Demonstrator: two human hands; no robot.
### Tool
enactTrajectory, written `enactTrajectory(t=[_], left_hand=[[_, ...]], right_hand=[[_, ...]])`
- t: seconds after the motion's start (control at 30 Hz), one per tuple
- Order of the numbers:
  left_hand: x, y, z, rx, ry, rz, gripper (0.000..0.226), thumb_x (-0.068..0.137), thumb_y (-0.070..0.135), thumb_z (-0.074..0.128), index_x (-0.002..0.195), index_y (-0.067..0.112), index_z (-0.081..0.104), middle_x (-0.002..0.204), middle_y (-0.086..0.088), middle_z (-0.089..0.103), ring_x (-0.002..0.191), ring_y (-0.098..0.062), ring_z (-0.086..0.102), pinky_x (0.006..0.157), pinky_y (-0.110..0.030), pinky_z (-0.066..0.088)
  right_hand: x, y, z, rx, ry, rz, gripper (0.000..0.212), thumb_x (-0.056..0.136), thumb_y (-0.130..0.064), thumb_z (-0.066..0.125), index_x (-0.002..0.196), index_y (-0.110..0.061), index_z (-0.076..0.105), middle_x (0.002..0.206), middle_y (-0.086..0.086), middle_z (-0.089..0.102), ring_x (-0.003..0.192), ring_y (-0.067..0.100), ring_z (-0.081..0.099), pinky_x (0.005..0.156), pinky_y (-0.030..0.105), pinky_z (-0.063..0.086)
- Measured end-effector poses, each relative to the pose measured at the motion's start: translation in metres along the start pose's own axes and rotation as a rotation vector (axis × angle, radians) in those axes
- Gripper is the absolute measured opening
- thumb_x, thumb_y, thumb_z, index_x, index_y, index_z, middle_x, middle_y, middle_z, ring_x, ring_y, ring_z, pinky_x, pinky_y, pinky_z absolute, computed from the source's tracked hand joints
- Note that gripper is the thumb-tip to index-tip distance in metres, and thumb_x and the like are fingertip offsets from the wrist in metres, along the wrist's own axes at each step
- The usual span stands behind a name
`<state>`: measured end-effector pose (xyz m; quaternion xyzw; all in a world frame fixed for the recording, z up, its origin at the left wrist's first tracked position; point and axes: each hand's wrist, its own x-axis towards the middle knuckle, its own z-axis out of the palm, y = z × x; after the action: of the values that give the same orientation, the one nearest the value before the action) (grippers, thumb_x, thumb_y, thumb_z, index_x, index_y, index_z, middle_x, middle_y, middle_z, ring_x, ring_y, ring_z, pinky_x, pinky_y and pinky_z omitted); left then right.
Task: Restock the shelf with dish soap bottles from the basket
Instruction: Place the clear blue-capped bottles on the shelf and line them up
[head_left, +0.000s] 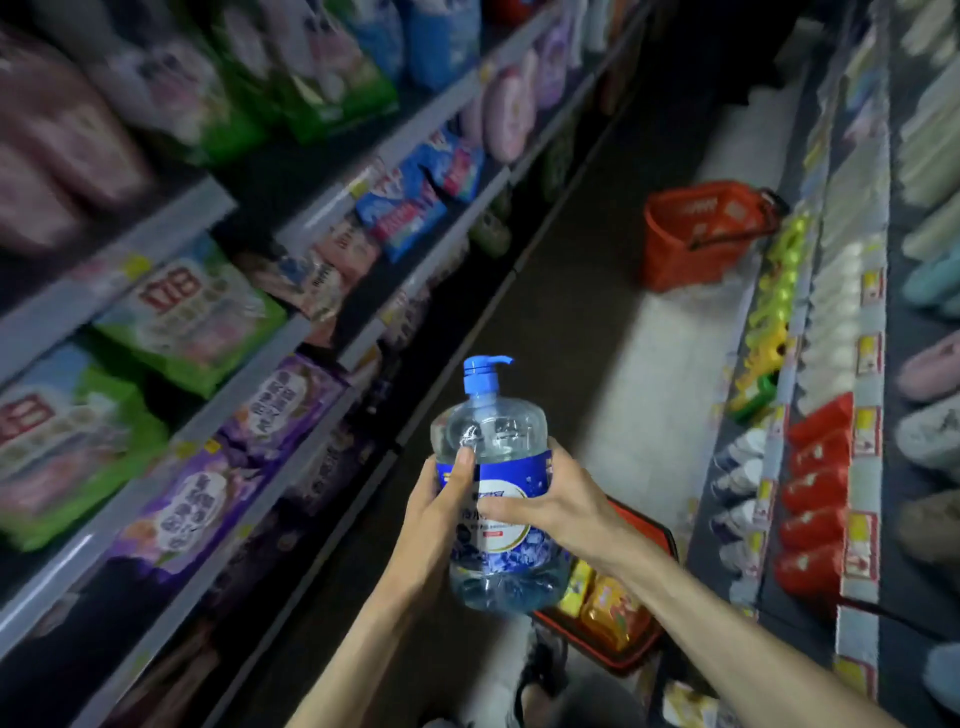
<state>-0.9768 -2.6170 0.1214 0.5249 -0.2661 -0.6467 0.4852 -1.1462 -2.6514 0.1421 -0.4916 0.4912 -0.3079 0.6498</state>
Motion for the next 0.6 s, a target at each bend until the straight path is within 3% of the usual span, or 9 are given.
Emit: enactTrajectory(t=[0.2, 0.3, 0.4, 0.53, 0.6], left_hand=[[-0.07, 0.07, -0.057, 0.01, 0.088, 0.257, 0.04, 0.107, 0.045, 0.06, 0.137, 0.018, 0.063, 0.133, -0.013, 0.074, 0.121, -0.032, 0.072, 0.1, -0.049, 0.06], [-0.099, 0.096, -0.085, 0.02, 0.148, 0.353, 0.045, 0.1, 0.053, 0.065, 0.135, 0.024, 0.065, 0.133, -0.011, 0.073, 0.124, -0.035, 0.07, 0.108, -0.06, 0.052], [-0.126, 0.119, -0.11, 0.049, 0.227, 0.482, 0.053, 0.096, 0.058, 0.068, 0.136, 0.023, 0.064, 0.133, -0.01, 0.073, 0.124, -0.035, 0.07, 0.107, -0.063, 0.052], [-0.164, 0.149, -0.133, 0.079, 0.362, 0.65, 0.056, 0.093, 0.063, 0.072, 0.131, 0.024, 0.063, 0.126, -0.01, 0.076, 0.117, -0.031, 0.074, 0.092, -0.041, 0.062], [-0.183, 0.164, -0.142, 0.083, 0.433, 0.721, 0.056, 0.092, 0.062, 0.073, 0.13, 0.022, 0.063, 0.123, -0.011, 0.076, 0.113, -0.03, 0.076, 0.09, -0.039, 0.062]], right_hand=[[-0.015, -0.072, 0.082, -0.141, -0.184, -0.199, 0.083, 0.071, -0.024, 0.098, 0.141, -0.017, 0.053, 0.127, 0.003, 0.076, 0.119, 0.02, 0.073, 0.104, 0.05, 0.057], [-0.022, -0.099, 0.121, -0.171, -0.248, -0.277, 0.077, 0.076, -0.02, 0.097, 0.141, -0.017, 0.055, 0.129, 0.003, 0.075, 0.12, 0.02, 0.072, 0.104, 0.047, 0.058], [-0.026, -0.125, 0.159, -0.217, -0.355, -0.372, 0.056, 0.082, -0.01, 0.092, 0.131, -0.022, 0.068, 0.123, 0.002, 0.078, 0.116, 0.019, 0.074, 0.093, 0.029, 0.06], [-0.026, -0.155, 0.205, -0.248, -0.447, -0.465, 0.062, 0.079, -0.005, 0.092, 0.133, -0.017, 0.064, 0.121, -0.002, 0.078, 0.115, 0.014, 0.074, 0.091, 0.021, 0.057], [-0.026, -0.17, 0.227, -0.258, -0.513, -0.53, 0.064, 0.08, -0.003, 0.091, 0.134, -0.019, 0.062, 0.122, -0.003, 0.078, 0.115, 0.013, 0.074, 0.092, 0.022, 0.058]])
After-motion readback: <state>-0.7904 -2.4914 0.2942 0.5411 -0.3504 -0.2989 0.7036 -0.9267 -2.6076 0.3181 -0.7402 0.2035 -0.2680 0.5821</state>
